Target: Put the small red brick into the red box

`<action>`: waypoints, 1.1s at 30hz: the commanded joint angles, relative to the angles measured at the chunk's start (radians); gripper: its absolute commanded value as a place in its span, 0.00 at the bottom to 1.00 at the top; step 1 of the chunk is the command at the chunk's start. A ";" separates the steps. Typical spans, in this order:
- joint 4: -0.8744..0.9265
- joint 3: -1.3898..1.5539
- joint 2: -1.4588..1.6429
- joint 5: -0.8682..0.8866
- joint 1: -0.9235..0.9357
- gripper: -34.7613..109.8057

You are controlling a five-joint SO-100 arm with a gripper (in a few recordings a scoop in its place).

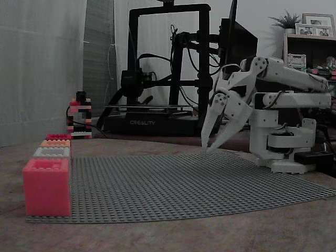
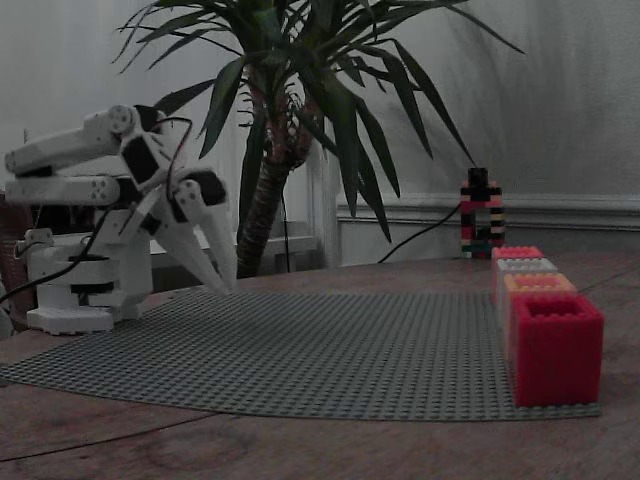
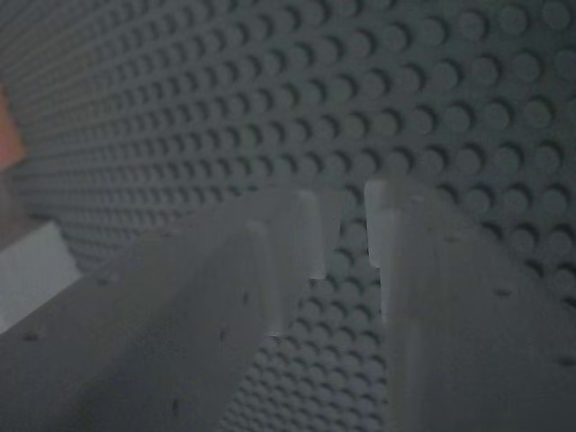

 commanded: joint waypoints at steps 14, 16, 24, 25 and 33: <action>0.060 0.009 0.104 0.057 -0.058 0.24; 0.060 0.009 0.104 0.058 -0.063 0.24; 0.060 0.009 0.104 0.063 -0.064 0.24; 0.060 0.009 0.104 0.063 -0.064 0.24; 0.060 0.009 0.104 0.066 -0.064 0.24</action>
